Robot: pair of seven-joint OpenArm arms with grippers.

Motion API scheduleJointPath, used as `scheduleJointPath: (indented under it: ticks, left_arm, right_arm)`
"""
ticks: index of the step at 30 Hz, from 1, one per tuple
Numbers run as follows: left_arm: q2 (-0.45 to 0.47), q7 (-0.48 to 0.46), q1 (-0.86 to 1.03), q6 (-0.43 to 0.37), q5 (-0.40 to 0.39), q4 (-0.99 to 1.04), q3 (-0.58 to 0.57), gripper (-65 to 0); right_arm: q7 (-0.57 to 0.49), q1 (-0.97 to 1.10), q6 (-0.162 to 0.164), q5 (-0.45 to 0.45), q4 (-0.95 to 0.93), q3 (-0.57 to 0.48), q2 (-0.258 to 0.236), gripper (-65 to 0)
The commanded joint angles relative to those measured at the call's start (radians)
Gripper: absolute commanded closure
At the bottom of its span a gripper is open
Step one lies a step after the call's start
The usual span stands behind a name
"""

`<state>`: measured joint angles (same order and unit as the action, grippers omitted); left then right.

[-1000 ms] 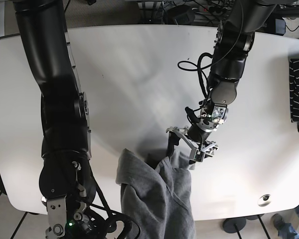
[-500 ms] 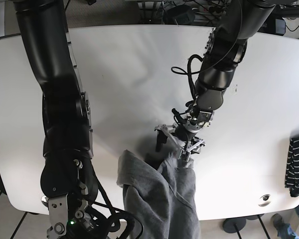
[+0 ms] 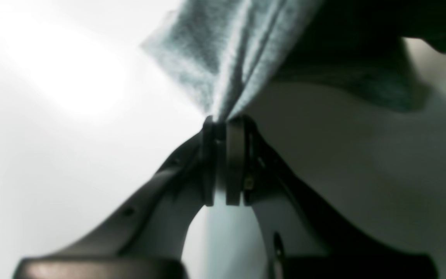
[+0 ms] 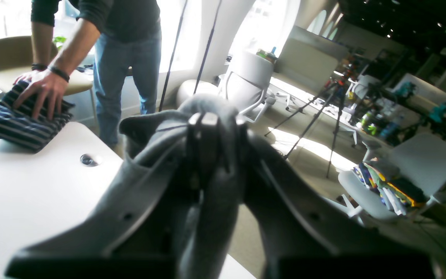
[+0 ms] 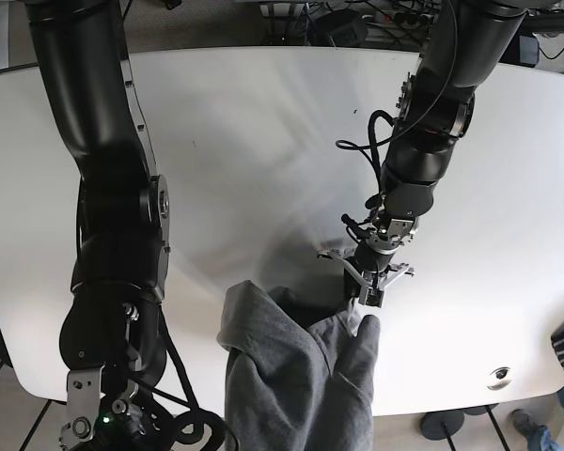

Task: Fold the T-shirt properly
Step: 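Grasp the hanging shirt with the left gripper and spread it apart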

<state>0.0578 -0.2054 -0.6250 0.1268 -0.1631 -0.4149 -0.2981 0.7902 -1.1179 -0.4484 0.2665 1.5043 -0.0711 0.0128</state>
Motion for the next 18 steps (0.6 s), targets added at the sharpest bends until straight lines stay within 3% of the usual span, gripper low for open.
scheduleJointPath:
  ticks: [1,7,12,16,18]
  left_arm:
    - [0.030,-0.025,-0.023,0.000,-0.010,-0.129,0.007,-1.5]
    - [0.095,0.199,0.116,0.004,-0.010,-0.546,0.165,-1.5]
    - [0.142,0.350,0.193,0.010,-0.010,-0.833,0.297,-1.5]
    - [0.173,0.479,0.176,0.121,-0.010,-0.947,0.446,-1.5]
    - [0.188,0.527,0.124,0.149,-0.006,-0.968,0.504,-1.5]
  right_arm:
    - [-0.035,-0.046,0.006,0.004,0.015,0.012,0.000,-1.9]
    - [-0.025,-0.035,0.012,0.001,0.011,0.014,-0.072,-1.9]
    - [-0.030,-0.037,0.013,0.000,-0.100,0.077,-0.092,-1.9]
    - [-0.127,-0.055,0.017,0.000,-0.233,0.101,-0.101,-1.9]
    - [-0.165,-0.072,0.050,0.001,-0.290,0.103,-0.129,-1.9]
